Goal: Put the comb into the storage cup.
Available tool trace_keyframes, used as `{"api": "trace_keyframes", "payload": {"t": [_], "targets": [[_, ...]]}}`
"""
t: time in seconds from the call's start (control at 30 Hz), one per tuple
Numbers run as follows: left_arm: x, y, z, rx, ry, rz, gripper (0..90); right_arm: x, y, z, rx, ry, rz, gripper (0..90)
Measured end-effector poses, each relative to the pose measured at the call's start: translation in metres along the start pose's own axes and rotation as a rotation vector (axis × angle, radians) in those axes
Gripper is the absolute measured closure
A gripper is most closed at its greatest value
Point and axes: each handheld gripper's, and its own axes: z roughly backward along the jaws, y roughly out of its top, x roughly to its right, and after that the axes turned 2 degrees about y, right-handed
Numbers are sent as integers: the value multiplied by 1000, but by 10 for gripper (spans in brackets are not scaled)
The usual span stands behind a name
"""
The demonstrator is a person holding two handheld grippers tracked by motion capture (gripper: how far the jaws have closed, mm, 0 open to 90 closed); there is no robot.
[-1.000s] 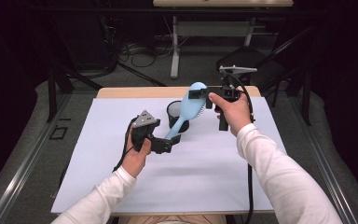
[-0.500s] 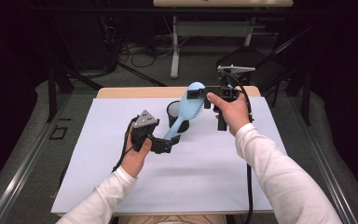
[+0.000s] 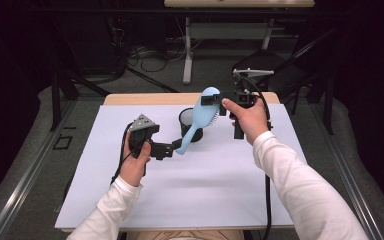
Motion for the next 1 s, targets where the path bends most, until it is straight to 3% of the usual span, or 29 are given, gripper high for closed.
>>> {"api": "trace_keyframes", "payload": {"t": [0.17,0.43,1.0], "targets": [[-7,-1,3,10,18,22,6,0,1,0,0,-12,7,490],[-16,-2,7,9,63,16,6,-1,3,3,-1,-22,18,490],[-38,-6,12,26,83,56,6,8,7,11,24,-43,4,490]]}}
